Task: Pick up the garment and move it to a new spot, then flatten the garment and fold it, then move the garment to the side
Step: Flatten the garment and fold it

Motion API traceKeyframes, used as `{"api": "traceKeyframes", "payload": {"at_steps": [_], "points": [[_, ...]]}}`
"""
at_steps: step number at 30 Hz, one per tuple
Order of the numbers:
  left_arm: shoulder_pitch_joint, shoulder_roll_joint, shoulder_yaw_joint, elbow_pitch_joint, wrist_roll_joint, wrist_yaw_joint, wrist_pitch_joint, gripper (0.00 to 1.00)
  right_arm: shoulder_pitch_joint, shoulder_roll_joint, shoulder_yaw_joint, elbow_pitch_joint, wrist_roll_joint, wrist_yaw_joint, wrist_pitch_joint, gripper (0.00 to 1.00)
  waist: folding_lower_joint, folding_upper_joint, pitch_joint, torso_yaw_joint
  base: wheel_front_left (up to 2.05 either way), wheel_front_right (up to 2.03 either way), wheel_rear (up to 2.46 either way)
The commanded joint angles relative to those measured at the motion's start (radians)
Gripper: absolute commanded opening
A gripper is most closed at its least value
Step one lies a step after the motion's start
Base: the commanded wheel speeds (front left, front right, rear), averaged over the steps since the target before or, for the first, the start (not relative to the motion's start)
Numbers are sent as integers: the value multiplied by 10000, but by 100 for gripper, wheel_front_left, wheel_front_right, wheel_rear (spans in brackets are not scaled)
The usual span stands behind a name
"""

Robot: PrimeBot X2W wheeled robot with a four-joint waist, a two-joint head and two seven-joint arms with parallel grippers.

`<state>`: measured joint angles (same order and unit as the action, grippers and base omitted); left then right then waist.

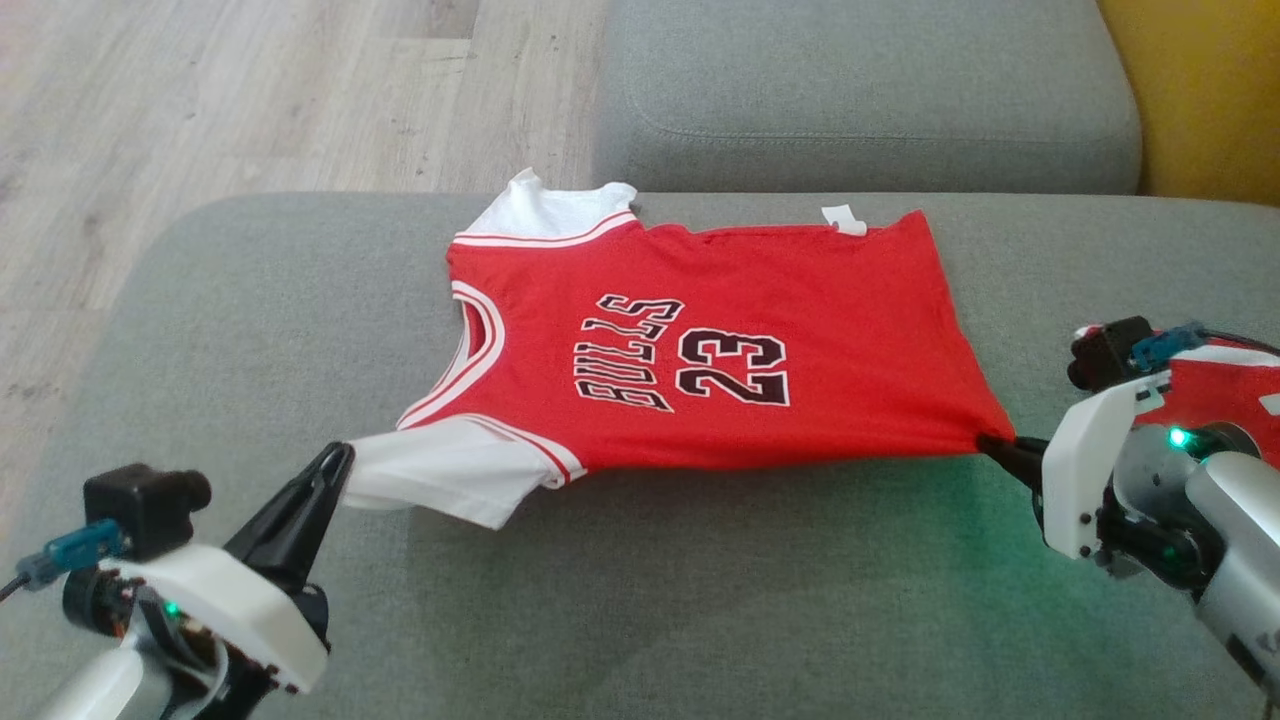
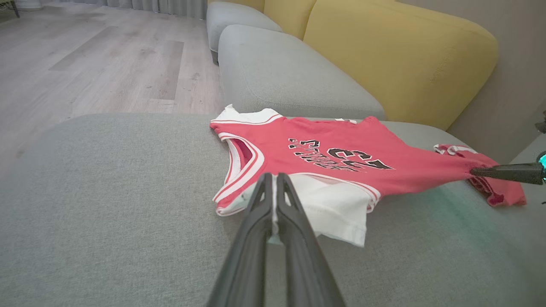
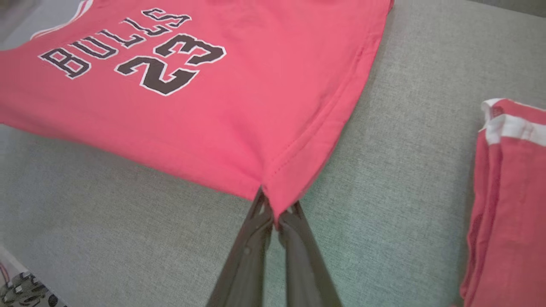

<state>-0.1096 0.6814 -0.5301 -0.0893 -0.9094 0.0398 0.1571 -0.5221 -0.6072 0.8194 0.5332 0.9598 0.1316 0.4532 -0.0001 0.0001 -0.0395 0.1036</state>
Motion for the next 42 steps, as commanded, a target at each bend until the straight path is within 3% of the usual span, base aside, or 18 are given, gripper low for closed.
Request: {"api": "traceKeyframes", "payload": {"at_steps": [1,9,16,32,42], "points": [[-510,477,646,-347,-13,82,-30,0,-58,-297,-206,-291,69,-9,-155,0,1,-1,48,-38,0,0,0],[-955,578,678,-251,211,131,45,0,-132,-191,-664,-619,-272,-9,40,0,1,-1,586,-251,0,0,0],[-2131,410,604,637,415,-16,340,0,-620,328,-1139,-452,-641,-9,501,0,1,-1,1226,-381,0,0,0],[-5563,-536,-520,4222,1562,-1251,824,0,-2041,1475,-1761,564,-1711,-9,1658,0,1,-1,2433,-556,0,0,0],[-7456,-1117,-1295,6291,2280,-1609,438,0,-2804,1852,-1795,912,-2311,-9,1900,0,1,-1,3220,-717,0,0,0]]}}
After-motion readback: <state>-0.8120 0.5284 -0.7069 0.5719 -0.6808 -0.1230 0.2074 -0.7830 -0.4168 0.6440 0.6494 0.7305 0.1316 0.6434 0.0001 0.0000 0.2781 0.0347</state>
